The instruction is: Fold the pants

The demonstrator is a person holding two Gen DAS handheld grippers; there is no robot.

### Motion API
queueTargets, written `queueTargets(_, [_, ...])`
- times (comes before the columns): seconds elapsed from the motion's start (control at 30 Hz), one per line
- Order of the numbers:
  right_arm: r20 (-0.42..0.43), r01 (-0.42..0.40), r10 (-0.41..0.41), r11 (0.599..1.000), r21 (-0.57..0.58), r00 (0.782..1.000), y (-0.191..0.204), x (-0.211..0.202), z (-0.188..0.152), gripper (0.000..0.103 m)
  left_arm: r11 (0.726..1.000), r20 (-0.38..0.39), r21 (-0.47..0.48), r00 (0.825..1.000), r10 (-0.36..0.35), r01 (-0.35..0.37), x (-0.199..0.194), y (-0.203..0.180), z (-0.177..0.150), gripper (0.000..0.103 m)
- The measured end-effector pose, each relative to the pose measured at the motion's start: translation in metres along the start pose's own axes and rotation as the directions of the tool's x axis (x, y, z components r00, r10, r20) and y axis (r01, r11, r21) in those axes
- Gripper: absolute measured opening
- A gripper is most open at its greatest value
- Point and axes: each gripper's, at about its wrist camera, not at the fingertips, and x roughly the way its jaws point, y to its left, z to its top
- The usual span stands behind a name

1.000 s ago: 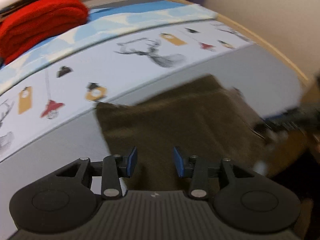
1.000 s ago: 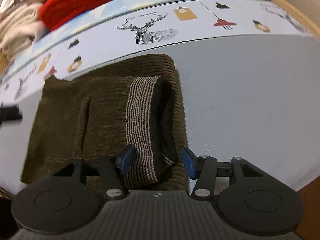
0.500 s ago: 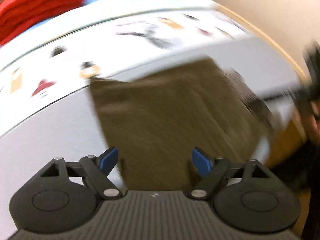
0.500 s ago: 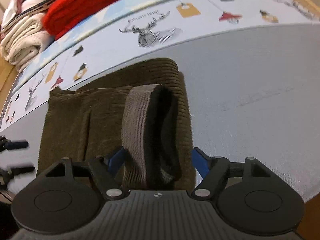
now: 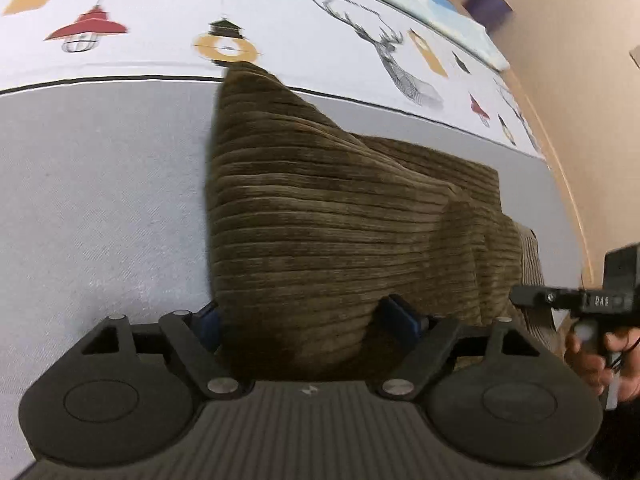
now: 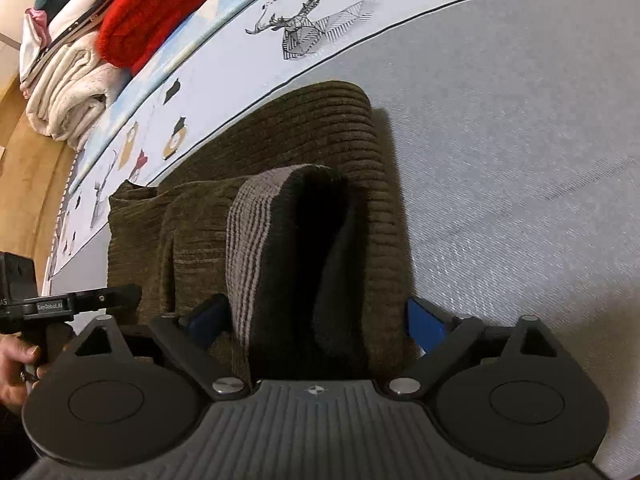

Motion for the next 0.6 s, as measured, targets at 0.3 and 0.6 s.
queueTargets(0.3, [0.207,0.012,0.017,0.990,-0.137,0.978,0.050,-0.030,0.012,0.045,0.995,0.149,0.088,0.988,0.038,-0.051,-0.053,-0.014,0.025,0.033])
queueTargets(0.6, [0.254,-0.086,0.160,0.957,-0.278,0.954,0.135,0.020,0.083,0.045,0.984,0.329,0.049,0.933,0.144,-0.169,-0.110,0.055,0.094,0.038])
